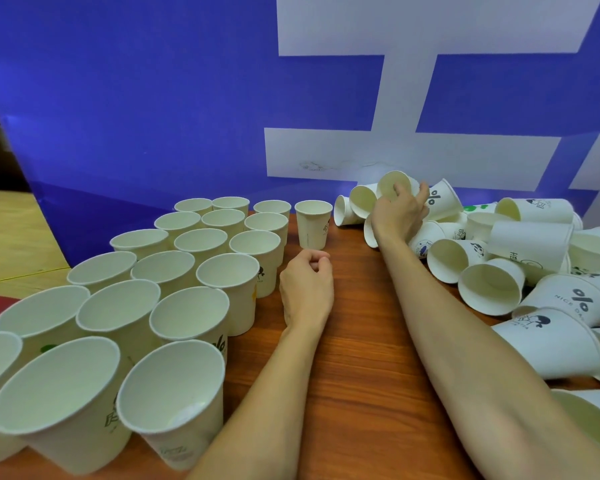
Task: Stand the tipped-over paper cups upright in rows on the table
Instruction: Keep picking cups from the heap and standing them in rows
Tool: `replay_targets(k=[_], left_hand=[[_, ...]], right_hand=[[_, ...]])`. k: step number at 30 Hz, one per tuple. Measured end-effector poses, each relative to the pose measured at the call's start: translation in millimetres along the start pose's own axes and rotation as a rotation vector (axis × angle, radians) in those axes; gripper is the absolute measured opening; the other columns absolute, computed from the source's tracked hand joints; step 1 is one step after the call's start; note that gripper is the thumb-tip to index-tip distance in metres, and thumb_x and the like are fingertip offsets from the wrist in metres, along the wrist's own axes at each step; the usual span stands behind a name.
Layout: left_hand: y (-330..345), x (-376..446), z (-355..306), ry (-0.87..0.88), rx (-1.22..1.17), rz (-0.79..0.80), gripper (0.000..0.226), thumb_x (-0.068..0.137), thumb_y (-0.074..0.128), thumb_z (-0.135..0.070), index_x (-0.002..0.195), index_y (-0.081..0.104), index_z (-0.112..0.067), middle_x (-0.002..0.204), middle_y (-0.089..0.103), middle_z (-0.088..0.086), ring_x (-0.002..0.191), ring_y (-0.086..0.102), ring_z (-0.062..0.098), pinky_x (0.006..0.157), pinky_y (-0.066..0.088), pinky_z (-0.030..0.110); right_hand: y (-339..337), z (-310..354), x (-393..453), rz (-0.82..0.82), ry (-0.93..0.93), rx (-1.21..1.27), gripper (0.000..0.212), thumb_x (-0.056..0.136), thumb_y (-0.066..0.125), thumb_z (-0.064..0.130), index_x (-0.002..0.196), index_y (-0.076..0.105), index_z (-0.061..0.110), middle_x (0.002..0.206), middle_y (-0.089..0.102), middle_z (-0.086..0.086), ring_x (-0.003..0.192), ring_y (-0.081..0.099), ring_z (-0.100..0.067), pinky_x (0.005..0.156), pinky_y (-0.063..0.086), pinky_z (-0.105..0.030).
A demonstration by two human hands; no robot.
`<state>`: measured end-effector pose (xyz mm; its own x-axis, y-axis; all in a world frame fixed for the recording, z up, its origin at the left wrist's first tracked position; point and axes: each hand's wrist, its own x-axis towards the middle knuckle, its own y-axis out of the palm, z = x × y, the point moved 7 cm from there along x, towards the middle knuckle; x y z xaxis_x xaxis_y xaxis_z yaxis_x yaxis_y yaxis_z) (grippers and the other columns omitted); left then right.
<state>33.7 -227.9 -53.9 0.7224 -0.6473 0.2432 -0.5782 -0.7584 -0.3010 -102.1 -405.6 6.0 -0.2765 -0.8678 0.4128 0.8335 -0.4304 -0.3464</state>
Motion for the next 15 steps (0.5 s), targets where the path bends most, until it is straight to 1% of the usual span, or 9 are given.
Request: replay_targets(k=[2, 5, 7, 9, 12, 15], left_hand=[[0, 0, -1, 0.007, 0.016, 0.002, 0.018, 0.094, 0.053, -0.026, 0.104, 0.068, -0.026, 0.095, 0.069, -0.007, 0.090, 0.064, 0.009, 0.078, 0.050, 0.023], [0, -1, -2, 0.017, 0.033, 0.005, 0.019, 0.094, 0.053, -0.026, 0.105, 0.068, -0.026, 0.096, 0.069, -0.007, 0.091, 0.063, 0.008, 0.078, 0.049, 0.022], [0, -2, -3, 0.027, 0.043, 0.010, 0.018, 0.094, 0.053, -0.026, 0.105, 0.068, -0.026, 0.097, 0.069, -0.007, 0.091, 0.063, 0.008, 0.078, 0.049, 0.021], [1, -3, -4, 0.033, 0.054, 0.016, 0.018, 0.094, 0.053, -0.026, 0.105, 0.068, -0.026, 0.096, 0.069, -0.007, 0.091, 0.063, 0.008, 0.077, 0.048, 0.020], [0, -3, -5, 0.040, 0.070, 0.016, 0.018, 0.094, 0.055, -0.026, 0.105, 0.069, -0.026, 0.097, 0.068, -0.007, 0.092, 0.062, 0.008, 0.077, 0.047, 0.020], [-2, -4, -7, 0.054, 0.097, 0.006, 0.018, 0.093, 0.055, -0.027, 0.105, 0.067, -0.028, 0.098, 0.067, -0.008, 0.093, 0.062, 0.008, 0.080, 0.050, 0.024]], right_hand=[[2, -6, 2, 0.057, 0.031, -0.032, 0.049, 0.092, 0.042, 0.007, 0.138, 0.055, 0.017, 0.160, 0.018, -0.002, 0.130, 0.035, -0.031, 0.098, 0.036, -0.036], [4, -8, 4, 0.120, 0.045, -0.057, 0.046, 0.092, 0.041, 0.006, 0.136, 0.054, 0.011, 0.160, 0.022, -0.002, 0.130, 0.035, -0.033, 0.098, 0.036, -0.036], [4, -7, 6, 0.150, 0.066, -0.078, 0.039, 0.091, 0.040, 0.007, 0.126, 0.057, 0.005, 0.156, 0.028, -0.003, 0.126, 0.037, -0.036, 0.096, 0.037, -0.038], [2, -6, 7, 0.167, 0.095, -0.092, 0.033, 0.091, 0.039, 0.009, 0.117, 0.057, 0.001, 0.151, 0.034, -0.006, 0.122, 0.038, -0.038, 0.093, 0.037, -0.039], [-6, -1, 9, 0.143, 0.114, -0.054, 0.033, 0.092, 0.042, 0.012, 0.121, 0.054, 0.001, 0.147, 0.038, -0.006, 0.122, 0.039, -0.037, 0.090, 0.038, -0.038], [-22, 15, 10, 0.043, 0.075, -0.005, 0.026, 0.093, 0.042, 0.012, 0.113, 0.056, 0.003, 0.139, 0.044, -0.005, 0.120, 0.041, -0.036, 0.086, 0.038, -0.037]])
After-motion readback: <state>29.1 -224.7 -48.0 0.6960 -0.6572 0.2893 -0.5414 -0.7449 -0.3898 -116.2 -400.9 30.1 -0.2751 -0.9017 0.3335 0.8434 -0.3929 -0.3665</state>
